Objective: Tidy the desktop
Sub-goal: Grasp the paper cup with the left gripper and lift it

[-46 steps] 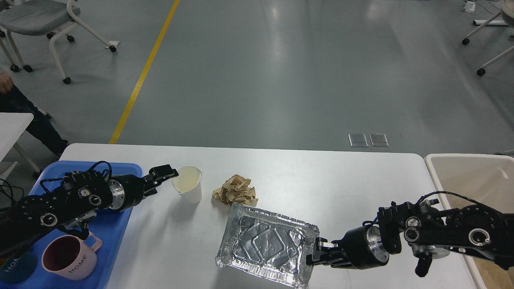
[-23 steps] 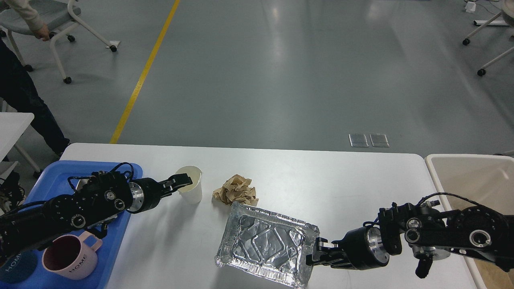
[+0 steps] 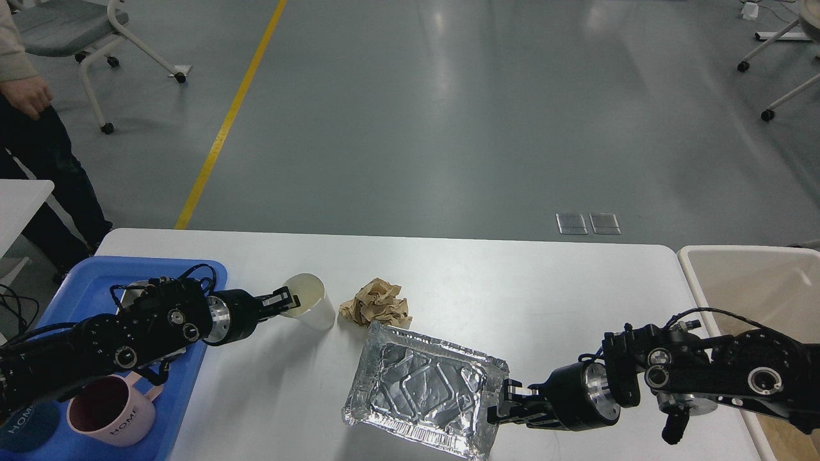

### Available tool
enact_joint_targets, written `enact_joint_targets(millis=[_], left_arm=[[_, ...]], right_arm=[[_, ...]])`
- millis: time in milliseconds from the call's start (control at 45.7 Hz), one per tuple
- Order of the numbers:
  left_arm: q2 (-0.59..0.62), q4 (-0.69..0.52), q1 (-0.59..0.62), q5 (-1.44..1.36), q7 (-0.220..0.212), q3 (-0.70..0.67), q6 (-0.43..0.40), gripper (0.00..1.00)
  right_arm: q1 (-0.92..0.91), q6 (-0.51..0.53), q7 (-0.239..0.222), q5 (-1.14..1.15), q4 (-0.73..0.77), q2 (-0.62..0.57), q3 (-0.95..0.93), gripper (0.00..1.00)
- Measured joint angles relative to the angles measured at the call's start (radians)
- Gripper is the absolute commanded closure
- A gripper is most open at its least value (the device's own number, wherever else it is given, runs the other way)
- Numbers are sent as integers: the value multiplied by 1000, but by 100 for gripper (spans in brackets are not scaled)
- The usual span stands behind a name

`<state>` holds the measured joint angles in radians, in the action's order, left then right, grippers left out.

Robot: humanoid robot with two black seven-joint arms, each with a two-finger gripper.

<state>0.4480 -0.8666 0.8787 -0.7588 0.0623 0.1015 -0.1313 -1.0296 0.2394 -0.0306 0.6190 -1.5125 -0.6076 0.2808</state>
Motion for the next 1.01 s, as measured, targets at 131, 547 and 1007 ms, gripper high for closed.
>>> enact_joint_targets(millis=[131,547,1007], left_arm=[[0,-1,0,0,14,0,0,100],[130,-105,19,1,24,-2,-6,100],[400,-309,73,4,51,-10,-32,100]], right_arm=[[0,0,0,0,0,1,1,100],[-1,1,0,-2,7,12,4,100],[-3,5,10,-2,24,92,18,100]])
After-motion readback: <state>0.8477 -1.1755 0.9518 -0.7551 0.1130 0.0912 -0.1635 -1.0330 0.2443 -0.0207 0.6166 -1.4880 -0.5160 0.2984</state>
